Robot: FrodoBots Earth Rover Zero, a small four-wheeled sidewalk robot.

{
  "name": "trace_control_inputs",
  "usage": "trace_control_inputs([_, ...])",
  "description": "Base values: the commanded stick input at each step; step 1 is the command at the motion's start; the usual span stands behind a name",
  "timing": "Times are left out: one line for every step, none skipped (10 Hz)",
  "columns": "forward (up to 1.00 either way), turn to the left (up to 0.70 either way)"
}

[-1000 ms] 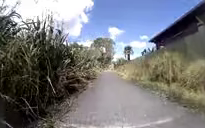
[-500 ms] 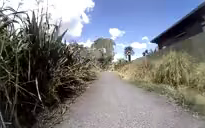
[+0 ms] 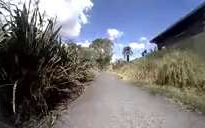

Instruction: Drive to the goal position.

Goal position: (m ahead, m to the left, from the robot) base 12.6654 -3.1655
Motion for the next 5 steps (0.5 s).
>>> trace_control_inputs([0.70, -0.10])
trace_control_inputs([0.70, -0.10])
trace_control_inputs([0.70, -0.10])
trace_control_inputs([0.70, -0.07])
trace_control_inputs([0.70, -0.05])
